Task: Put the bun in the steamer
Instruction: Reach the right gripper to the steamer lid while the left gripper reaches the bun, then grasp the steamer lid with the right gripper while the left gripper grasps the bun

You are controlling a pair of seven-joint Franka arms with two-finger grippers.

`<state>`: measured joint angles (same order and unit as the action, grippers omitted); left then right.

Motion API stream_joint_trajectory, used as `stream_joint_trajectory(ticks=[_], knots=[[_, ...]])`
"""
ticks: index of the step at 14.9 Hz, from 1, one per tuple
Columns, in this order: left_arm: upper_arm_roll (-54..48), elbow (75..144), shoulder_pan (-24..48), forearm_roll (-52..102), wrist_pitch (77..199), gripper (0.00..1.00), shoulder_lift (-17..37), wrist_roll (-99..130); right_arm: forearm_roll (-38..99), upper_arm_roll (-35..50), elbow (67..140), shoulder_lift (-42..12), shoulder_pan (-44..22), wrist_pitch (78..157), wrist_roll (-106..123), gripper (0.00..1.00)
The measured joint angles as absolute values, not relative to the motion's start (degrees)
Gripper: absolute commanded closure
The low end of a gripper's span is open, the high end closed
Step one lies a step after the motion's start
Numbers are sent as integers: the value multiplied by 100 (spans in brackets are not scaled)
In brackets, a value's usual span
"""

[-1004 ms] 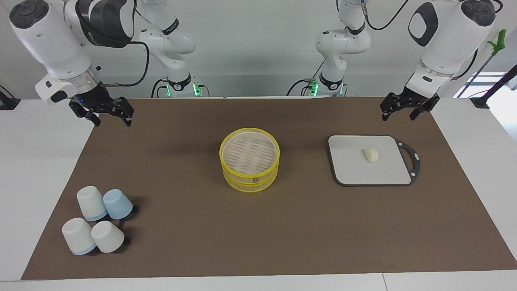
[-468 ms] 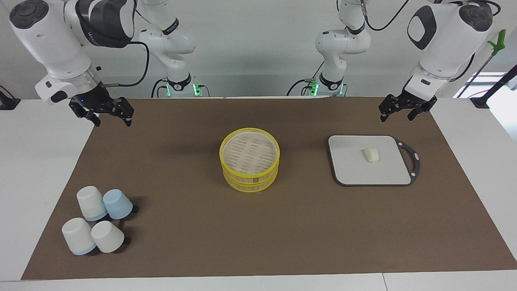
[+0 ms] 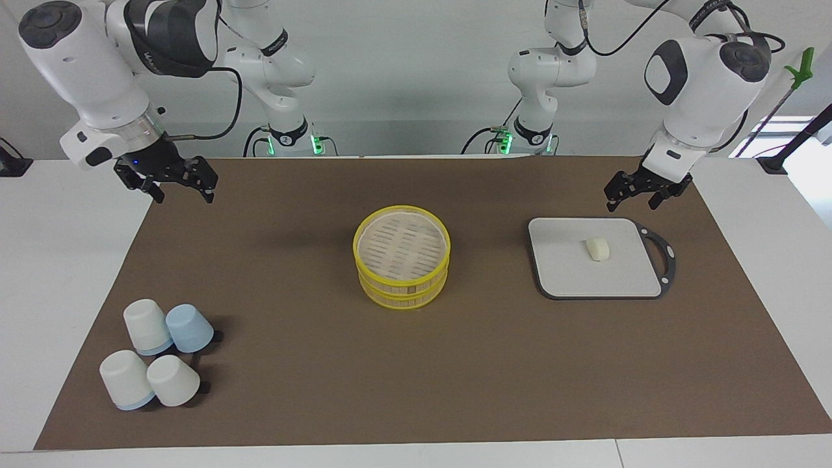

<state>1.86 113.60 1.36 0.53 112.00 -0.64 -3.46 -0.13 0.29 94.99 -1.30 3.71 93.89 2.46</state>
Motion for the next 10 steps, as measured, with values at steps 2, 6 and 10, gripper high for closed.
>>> stream_joint_trajectory(ticks=[2, 6, 10], knots=[[185, 11848, 119, 53, 11756, 0, 55, -367, -12, 43, 9508, -149, 113, 9538, -142, 0], [193, 12460, -11, 53, 12343, 0, 243, -367, -11, 83, 9521, -500, -819, 10006, -1506, 0], [191, 12958, -102, 53, 12905, 0, 272, -371, -11, 100, 9424, -1084, -1758, 10557, -2798, 8]])
